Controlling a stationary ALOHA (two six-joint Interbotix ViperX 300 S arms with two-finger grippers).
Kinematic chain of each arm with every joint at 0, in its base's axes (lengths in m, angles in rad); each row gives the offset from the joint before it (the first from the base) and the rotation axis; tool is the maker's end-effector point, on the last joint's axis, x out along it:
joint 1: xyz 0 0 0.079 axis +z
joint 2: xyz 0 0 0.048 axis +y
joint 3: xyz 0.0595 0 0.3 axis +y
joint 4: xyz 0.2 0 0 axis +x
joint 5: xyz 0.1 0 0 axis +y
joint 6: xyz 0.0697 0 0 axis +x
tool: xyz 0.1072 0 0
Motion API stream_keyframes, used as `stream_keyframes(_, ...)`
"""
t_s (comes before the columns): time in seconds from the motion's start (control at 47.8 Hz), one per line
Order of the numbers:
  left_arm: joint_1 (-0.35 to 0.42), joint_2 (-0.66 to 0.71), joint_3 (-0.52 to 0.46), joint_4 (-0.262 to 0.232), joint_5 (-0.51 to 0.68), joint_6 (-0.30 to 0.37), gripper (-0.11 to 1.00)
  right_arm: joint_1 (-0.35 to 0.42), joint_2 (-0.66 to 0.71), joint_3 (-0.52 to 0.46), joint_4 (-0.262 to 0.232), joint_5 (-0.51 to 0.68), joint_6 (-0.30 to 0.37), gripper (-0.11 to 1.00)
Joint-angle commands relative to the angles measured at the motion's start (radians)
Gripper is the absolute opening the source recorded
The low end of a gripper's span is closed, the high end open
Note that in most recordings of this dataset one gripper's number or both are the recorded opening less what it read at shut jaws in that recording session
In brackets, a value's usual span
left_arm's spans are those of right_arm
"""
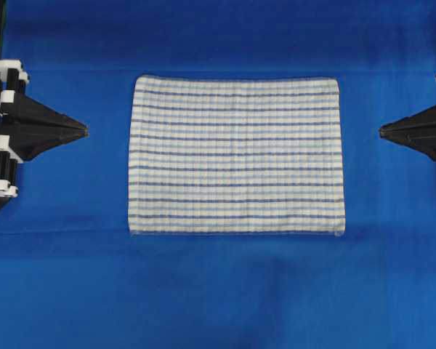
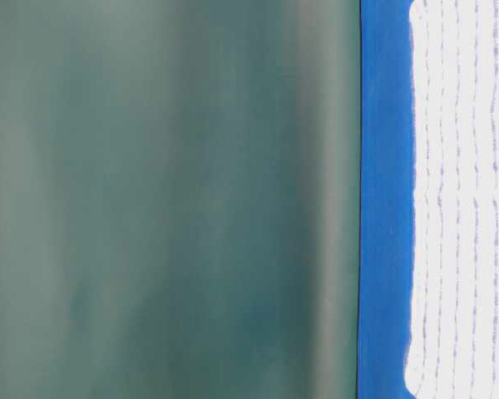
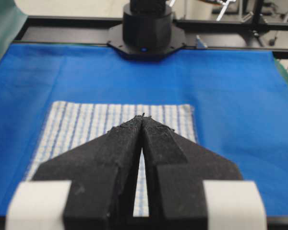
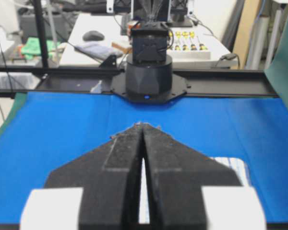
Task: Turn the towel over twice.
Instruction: 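Move both grippers to the towel's far corners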
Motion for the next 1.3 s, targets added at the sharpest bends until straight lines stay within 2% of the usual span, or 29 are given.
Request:
stream_keyframes(0.0, 0.031, 0.006, -0.034, -0.012, -0.002, 0.017, 0.00, -0.029, 0.006, -0.034, -0.003, -0.002, -0.014, 0.00)
stream_keyframes(0.146, 0.075, 0.009, -0.032, -0.014, 0.005, 0.034, 0.00, -0.101, 0.018, -0.048, -0.003, 0.031, -0.009, 0.00)
stream_keyframes(0.376, 0.172, 0.058, -0.029, -0.014, 0.011, 0.040, 0.00, -0.276, 0.080, -0.061, 0.000, 0.092, 0.006, 0.00)
stream_keyframes(0.648, 0.282, 0.156, -0.026, -0.012, 0.011, 0.048, 0.01, -0.396, 0.193, -0.061, 0.000, 0.104, 0.011, 0.01)
stream_keyframes(0.711, 0.305, 0.201, -0.029, -0.012, 0.009, 0.055, 0.10, -0.419, 0.230, -0.063, 0.002, 0.112, 0.012, 0.01)
stream_keyframes(0.753, 0.316, 0.230, -0.032, -0.012, 0.006, 0.058, 0.20, -0.436, 0.258, -0.064, 0.002, 0.118, 0.012, 0.04)
stream_keyframes(0.941, 0.359, 0.396, -0.034, -0.012, -0.051, 0.081, 0.76, -0.497, 0.403, -0.078, -0.003, 0.121, 0.011, 0.58)
stream_keyframes(0.962, 0.365, 0.414, -0.032, -0.014, -0.055, 0.081, 0.81, -0.502, 0.420, -0.080, -0.003, 0.120, 0.011, 0.62)
stream_keyframes(1.004, 0.379, 0.454, -0.035, -0.014, -0.069, 0.081, 0.88, -0.511, 0.465, -0.083, -0.003, 0.118, 0.011, 0.64)
stream_keyframes(1.087, 0.403, 0.548, -0.038, -0.014, -0.112, 0.083, 0.87, -0.523, 0.548, -0.092, -0.003, 0.110, 0.011, 0.59)
stream_keyframes(1.276, 0.439, 0.762, -0.058, -0.014, -0.198, 0.083, 0.87, -0.540, 0.695, -0.114, -0.005, 0.092, 0.011, 0.60)
